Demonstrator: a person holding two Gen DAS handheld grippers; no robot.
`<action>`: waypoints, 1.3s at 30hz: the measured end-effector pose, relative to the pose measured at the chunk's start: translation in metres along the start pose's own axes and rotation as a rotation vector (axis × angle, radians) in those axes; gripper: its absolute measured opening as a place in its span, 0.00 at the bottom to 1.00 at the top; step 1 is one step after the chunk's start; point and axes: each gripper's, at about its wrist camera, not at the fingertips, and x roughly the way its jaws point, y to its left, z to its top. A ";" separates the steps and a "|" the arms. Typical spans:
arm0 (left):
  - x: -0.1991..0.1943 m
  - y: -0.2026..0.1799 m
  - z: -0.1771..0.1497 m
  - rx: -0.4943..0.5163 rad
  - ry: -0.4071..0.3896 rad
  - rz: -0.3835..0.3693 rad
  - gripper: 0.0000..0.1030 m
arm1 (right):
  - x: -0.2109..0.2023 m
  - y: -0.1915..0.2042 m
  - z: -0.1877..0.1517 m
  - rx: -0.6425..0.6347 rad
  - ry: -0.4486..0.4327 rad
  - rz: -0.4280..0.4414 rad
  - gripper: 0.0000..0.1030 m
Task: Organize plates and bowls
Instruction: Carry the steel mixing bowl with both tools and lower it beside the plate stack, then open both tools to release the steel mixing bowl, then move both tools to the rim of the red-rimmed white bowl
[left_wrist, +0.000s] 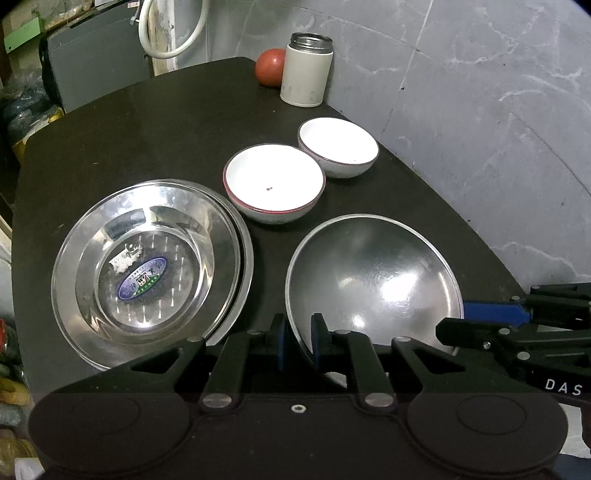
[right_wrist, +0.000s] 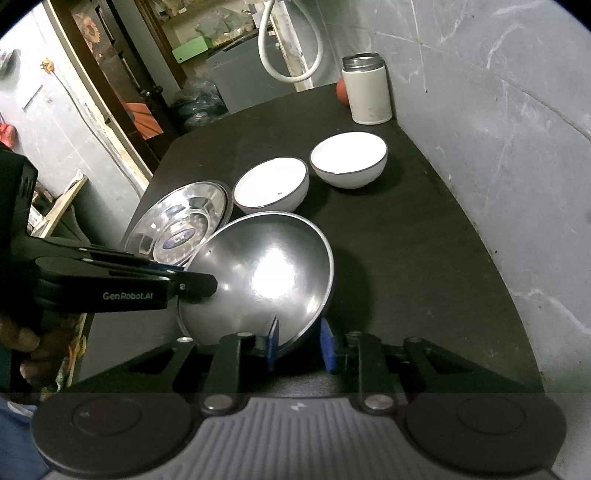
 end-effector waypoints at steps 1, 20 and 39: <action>0.000 0.000 0.000 0.001 -0.001 0.001 0.15 | 0.000 0.000 0.000 0.000 -0.003 0.001 0.30; -0.022 0.014 0.006 -0.006 -0.089 0.083 0.75 | 0.003 0.001 0.011 0.006 -0.040 -0.029 0.67; -0.028 0.049 0.055 -0.041 -0.166 0.153 0.99 | 0.021 -0.007 0.032 0.092 -0.086 -0.047 0.97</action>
